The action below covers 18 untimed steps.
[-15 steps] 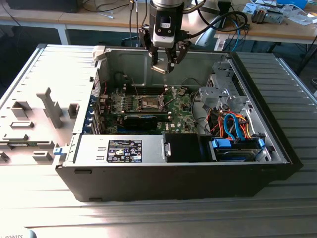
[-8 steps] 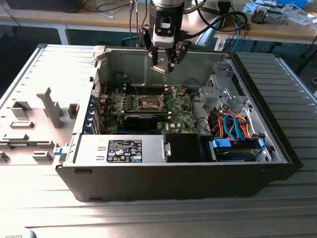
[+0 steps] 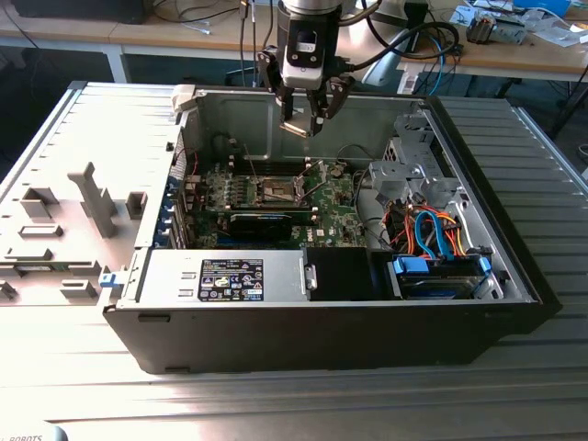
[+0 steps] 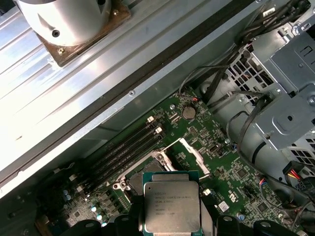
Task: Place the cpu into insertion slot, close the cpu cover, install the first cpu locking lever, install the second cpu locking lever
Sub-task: 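Place the cpu into insertion slot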
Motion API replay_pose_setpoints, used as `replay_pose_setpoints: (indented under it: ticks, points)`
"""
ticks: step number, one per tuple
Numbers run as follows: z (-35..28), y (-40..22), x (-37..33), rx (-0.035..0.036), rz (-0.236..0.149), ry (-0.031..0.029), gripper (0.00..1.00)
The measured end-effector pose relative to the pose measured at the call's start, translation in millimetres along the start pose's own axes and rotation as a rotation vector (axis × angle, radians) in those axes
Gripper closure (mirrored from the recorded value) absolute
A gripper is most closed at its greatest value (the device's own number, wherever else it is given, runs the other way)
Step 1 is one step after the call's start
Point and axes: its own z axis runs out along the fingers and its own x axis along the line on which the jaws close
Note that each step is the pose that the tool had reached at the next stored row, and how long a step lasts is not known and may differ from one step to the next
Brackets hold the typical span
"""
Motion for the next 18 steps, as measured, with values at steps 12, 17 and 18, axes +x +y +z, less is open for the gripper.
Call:
replay_pose_setpoints:
  ticks: [12, 17, 18]
  points:
    - [0.8, -0.1, 0.0, -0.0005, 0.032, -0.0023, 0.46]
    - [1.3, -0.1, 0.0, -0.0008, 0.051, -0.0038, 0.46]
    - [1.4, -0.1, 0.0, -0.0010, 0.055, -0.0041, 0.46]
